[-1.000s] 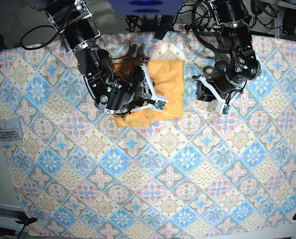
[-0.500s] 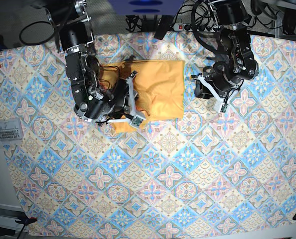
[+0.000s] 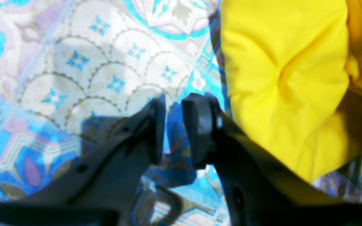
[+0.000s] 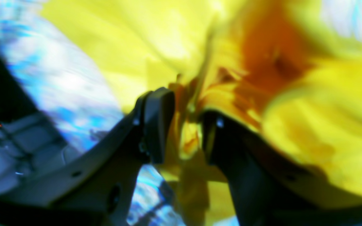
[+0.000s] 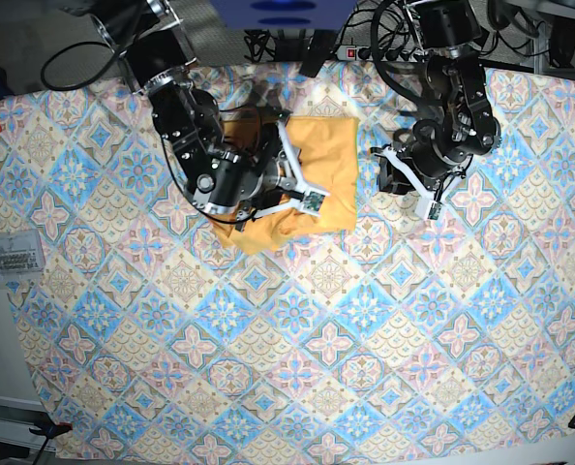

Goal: Fold the T-shirt properly

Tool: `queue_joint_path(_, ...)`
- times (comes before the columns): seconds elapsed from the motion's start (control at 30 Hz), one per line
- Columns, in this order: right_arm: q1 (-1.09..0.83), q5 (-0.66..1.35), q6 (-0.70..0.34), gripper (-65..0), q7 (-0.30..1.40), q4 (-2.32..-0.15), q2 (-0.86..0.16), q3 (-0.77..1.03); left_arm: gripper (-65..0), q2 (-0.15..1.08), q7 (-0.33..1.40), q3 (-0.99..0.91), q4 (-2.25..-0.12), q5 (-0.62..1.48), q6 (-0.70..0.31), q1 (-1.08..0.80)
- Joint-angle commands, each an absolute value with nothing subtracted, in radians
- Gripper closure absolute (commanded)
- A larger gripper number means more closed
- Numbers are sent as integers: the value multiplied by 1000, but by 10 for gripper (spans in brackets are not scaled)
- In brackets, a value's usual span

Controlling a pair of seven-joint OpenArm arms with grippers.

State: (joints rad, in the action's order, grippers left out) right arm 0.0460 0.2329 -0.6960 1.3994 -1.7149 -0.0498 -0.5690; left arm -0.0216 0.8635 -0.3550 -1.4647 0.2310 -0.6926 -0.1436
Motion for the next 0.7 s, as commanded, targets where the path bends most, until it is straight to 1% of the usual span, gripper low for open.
queue_joint_path(0.0,61,234,-698,-182,1396,-1735,-51,-568,-136,-21,846,-354,-1460,243,-698,-122)
queue_joint_path(0.17,67,234,-698,-184,1396,-1764,-56,-573,-136,-15,843,-360,-1385,243,-698,-94)
queue_joint_path(0.3,67,236,-698,-184,1396,-1810,-58,-576,-136,-15,843,-357,-1382,243,-698,-94)
queue_joint_path(0.47,68,223,-698,-184,1396,-1822,-68,-627,-136,-15,843,-355,-1382,243,-698,-93)
queue_joint_path(0.6,68,148,-698,-184,1396,-1836,-77,-616,-136,-15,843,-355,-1382,243,-698,-93)
queue_joint_path(0.67,64,111,-698,-184,1396,-1840,-101,-570,-136,-15,843,-357,-1382,243,-698,-93)
